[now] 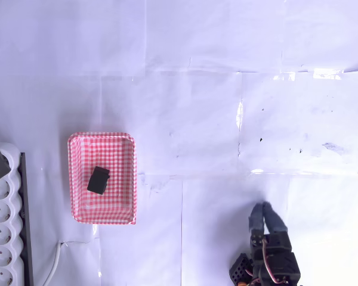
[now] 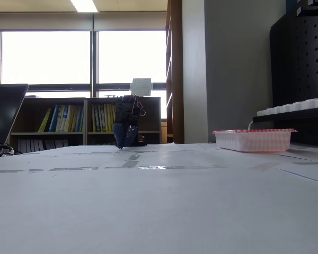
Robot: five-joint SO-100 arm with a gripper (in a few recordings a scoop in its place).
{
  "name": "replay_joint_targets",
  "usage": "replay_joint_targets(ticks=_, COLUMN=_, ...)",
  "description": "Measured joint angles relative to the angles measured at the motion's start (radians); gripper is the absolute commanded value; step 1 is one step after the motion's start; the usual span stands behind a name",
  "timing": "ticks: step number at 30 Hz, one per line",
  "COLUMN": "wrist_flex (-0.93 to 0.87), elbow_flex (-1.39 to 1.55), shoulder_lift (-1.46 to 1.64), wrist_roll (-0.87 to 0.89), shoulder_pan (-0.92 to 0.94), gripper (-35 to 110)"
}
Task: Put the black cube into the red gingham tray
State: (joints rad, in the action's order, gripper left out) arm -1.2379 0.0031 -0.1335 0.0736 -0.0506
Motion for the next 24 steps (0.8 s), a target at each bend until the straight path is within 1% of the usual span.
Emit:
replay_joint_targets(ticks=4, wrist_flex=-0.043, elbow_flex=0.005, shoulder_lift=-0.006, wrist_roll=-0.005, shoulder_pan=0.018, gripper=0)
replay_joint_targets(ticks=24, wrist_flex=-0.057, elbow_flex=0.002, shoulder_lift=-0.038, wrist_roll=-0.009, shoulder_pan=0.005, gripper=0)
